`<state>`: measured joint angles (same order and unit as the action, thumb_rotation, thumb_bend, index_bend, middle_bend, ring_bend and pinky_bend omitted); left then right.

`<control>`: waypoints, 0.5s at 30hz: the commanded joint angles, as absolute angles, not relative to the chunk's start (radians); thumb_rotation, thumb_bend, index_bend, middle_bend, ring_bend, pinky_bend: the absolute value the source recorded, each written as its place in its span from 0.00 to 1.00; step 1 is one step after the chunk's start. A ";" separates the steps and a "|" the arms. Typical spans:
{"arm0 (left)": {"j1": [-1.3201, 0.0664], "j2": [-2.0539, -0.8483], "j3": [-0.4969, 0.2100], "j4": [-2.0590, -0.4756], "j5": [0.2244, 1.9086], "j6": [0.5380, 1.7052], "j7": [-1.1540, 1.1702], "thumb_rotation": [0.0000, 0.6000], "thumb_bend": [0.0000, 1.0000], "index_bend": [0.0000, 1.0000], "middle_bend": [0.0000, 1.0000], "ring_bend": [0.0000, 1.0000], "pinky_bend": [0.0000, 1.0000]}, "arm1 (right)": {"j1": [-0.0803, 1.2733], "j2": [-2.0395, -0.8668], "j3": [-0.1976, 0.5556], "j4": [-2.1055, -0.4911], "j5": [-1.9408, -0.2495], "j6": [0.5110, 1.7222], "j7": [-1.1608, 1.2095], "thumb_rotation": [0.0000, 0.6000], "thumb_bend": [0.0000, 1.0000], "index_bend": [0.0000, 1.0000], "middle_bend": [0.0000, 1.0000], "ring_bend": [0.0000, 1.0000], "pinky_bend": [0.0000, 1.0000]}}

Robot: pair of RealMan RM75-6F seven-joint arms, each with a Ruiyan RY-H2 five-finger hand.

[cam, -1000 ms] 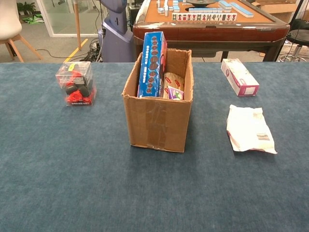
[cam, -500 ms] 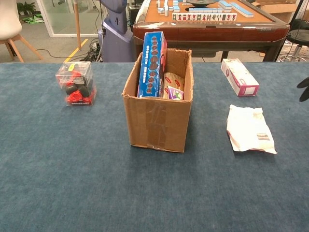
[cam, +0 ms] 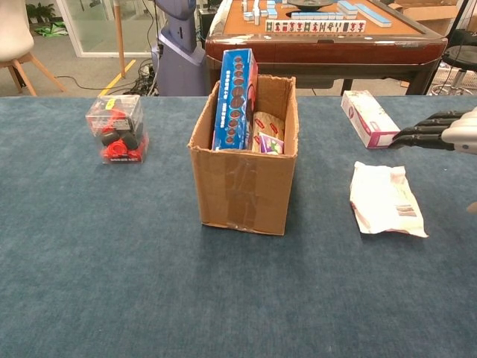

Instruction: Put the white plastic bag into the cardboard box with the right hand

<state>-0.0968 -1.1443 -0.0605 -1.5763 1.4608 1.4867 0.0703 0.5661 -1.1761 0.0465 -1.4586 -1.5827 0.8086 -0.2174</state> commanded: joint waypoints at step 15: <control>-0.086 -1.132 -0.066 -1.582 1.458 1.506 0.063 1.00 0.10 0.14 0.05 0.06 0.33 | 0.729 -1.293 0.049 -1.465 -1.420 0.616 -0.448 1.00 0.00 0.00 0.00 0.00 0.00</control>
